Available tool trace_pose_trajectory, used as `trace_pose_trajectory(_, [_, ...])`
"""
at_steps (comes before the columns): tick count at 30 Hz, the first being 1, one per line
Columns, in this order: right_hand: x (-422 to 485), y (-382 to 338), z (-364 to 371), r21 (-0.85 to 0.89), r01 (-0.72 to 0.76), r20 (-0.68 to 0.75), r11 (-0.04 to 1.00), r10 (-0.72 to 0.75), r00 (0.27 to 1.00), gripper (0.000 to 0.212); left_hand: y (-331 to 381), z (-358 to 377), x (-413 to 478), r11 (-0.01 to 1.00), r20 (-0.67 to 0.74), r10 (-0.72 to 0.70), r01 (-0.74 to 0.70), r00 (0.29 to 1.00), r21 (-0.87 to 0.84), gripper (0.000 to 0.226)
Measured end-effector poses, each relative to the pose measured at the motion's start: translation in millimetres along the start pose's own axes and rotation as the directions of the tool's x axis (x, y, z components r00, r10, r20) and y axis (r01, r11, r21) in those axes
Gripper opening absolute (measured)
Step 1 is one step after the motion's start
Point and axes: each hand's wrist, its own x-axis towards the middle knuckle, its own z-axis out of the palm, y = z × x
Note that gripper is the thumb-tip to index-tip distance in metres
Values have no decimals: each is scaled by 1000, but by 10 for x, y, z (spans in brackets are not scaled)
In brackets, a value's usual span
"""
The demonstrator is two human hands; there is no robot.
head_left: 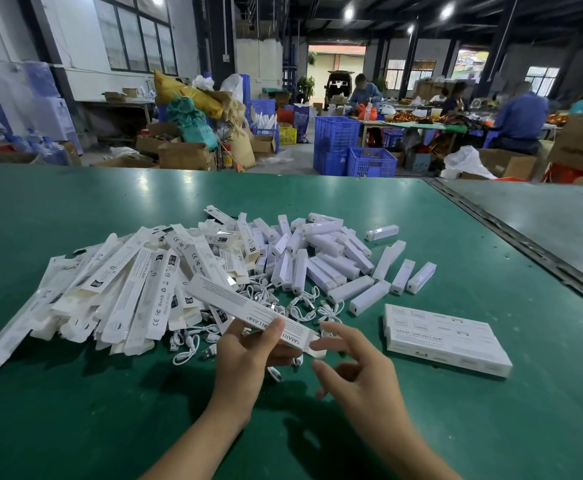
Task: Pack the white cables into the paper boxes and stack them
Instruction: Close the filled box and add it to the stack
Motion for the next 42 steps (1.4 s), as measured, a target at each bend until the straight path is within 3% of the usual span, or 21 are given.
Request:
trace_pose_trajectory(4, [-14, -28, -10, 154, -34, 120, 987, 15, 993, 60, 24, 12, -16, 1000, -4, -15, 15, 1000, -8, 53])
trace_pose_trajectory(6, [-11, -43, -31, 240, -86, 196, 967, 39, 980, 68, 24, 8, -7, 1000, -11, -17, 16, 1000, -12, 54])
trace_pose_trajectory(10, [-5, -84, -72, 341, -167, 345, 925, 42, 938, 81, 14, 1, -10, 1000, -5, -25, 25, 1000, -20, 34])
trace_pose_trajectory(14, [-10, -78, -75, 405, -197, 446, 893, -5, 895, 86, 39, 48, -53, 999, 15, -41, 41, 999, 3, 59])
trace_pose_trajectory(20, [6, -47, -83, 444, -249, 508, 861, -13, 861, 95, 63, 83, -90, 999, 76, -46, 46, 996, 10, 24])
trace_pose_trajectory(22, [15, -51, -85, 454, -258, 508, 853, -10, 861, 93, 69, 82, -87, 998, 74, -59, 59, 996, -2, 31])
trace_pose_trajectory(24, [2, -40, -47, 477, -187, 399, 859, -23, 917, 78, 56, 77, -65, 997, 30, -69, 70, 997, -23, 47])
trace_pose_trajectory(26, [4, 1, 3, 390, -70, 139, 918, 16, 990, 51, 50, 62, -26, 996, -41, -77, 75, 996, -44, 52])
trace_pose_trajectory(28, [44, 84, 23, 118, 39, -125, 992, -24, 992, 27, 39, 32, 24, 996, -108, -72, 66, 992, -58, 50])
trace_pose_trajectory(29, [75, 131, 19, -58, 75, -178, 995, -85, 980, 25, 38, 16, 48, 996, -138, -69, 61, 988, -66, 48])
trace_pose_trajectory(30, [108, 165, 11, -238, 112, -166, 965, -154, 974, 23, 36, 5, 67, 996, -162, -68, 57, 984, -72, 47])
trace_pose_trajectory(32, [144, 219, 33, -519, 211, 40, 828, -223, 974, 19, 34, -10, 88, 996, -196, -64, 51, 979, -72, 46])
trace_pose_trajectory(35, [148, 311, 113, -710, 316, 307, 629, -126, 943, 39, 26, -20, 93, 998, -218, -60, 51, 974, -48, 43])
trace_pose_trajectory(38, [164, 323, 135, -782, 289, 303, 553, -69, 951, 43, 21, -32, 102, 997, -224, -69, 62, 972, -39, 33])
trace_pose_trajectory(42, [201, 304, 49, -757, 210, 229, 619, -50, 972, 41, 28, -36, 103, 997, -227, -75, 67, 971, -40, 31])
